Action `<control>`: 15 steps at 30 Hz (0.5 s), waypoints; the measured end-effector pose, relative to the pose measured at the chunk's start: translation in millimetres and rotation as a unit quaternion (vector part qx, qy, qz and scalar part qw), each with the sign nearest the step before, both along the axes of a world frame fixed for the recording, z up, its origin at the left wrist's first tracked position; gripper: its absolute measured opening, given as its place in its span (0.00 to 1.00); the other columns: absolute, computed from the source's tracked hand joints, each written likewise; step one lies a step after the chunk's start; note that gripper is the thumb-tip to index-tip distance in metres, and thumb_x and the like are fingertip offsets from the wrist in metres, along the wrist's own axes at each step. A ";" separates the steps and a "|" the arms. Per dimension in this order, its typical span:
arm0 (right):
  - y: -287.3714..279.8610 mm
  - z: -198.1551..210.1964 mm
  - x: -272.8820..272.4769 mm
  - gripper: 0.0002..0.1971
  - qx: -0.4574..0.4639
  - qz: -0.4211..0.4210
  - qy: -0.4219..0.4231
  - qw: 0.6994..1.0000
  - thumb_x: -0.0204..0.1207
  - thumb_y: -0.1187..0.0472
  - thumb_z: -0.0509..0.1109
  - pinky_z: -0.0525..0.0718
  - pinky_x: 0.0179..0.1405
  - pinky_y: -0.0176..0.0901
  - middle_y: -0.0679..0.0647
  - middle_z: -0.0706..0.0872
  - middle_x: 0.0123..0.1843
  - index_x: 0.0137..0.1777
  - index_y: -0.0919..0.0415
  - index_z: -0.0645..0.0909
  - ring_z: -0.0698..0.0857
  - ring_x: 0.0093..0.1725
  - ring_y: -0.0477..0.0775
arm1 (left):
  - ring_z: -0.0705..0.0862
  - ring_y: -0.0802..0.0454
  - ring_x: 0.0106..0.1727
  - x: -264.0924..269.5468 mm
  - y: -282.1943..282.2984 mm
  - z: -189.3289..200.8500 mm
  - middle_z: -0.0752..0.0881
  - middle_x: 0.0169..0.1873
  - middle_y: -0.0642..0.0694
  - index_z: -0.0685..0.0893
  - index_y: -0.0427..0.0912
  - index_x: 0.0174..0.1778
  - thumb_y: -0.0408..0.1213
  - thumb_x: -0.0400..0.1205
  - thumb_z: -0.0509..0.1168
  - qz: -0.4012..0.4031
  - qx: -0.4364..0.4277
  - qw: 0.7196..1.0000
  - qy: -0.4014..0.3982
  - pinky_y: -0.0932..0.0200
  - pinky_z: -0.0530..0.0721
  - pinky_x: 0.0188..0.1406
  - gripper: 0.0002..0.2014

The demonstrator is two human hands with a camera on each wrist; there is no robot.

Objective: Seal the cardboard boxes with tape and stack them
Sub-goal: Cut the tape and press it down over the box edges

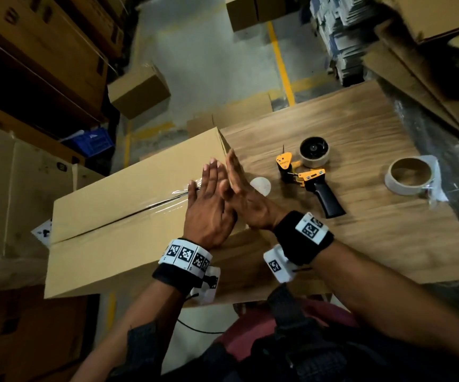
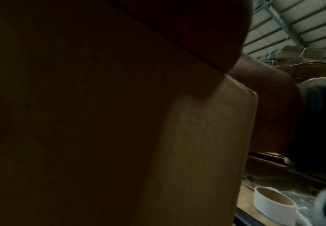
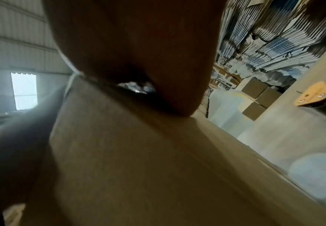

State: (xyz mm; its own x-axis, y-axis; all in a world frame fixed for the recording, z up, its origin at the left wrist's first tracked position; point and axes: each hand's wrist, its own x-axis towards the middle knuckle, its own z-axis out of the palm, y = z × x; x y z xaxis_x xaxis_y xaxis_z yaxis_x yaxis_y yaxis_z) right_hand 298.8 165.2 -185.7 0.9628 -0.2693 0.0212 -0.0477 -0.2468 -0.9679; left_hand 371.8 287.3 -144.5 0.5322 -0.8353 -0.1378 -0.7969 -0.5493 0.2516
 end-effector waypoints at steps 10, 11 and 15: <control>-23.4 -16.3 -48.4 0.46 0.038 0.017 0.161 0.986 0.80 0.28 0.44 0.60 0.74 0.25 0.62 0.65 0.89 0.91 0.58 0.51 0.67 0.85 0.58 | 0.31 0.60 0.90 0.8 -1.6 -2.7 0.35 0.91 0.53 0.39 0.49 0.93 0.60 0.87 0.30 0.005 0.023 1.000 -0.007 0.43 0.37 0.91 0.37; -27.1 -11.1 -44.2 0.49 0.025 -0.010 0.146 0.989 0.78 0.24 0.45 0.64 0.80 0.36 0.60 0.67 0.88 0.92 0.55 0.51 0.69 0.85 0.59 | 0.31 0.60 0.90 1.8 -1.1 -2.2 0.35 0.91 0.53 0.39 0.49 0.93 0.61 0.87 0.29 0.005 0.022 1.000 -0.008 0.44 0.37 0.91 0.38; -32.4 5.9 -12.6 0.51 0.054 -0.091 0.136 0.985 0.75 0.17 0.51 0.64 0.86 0.49 0.50 0.65 0.90 0.91 0.47 0.54 0.67 0.87 0.53 | 0.32 0.57 0.91 6.5 4.2 4.3 0.35 0.92 0.47 0.40 0.44 0.93 0.62 0.87 0.33 0.001 -0.030 0.999 0.033 0.50 0.37 0.91 0.39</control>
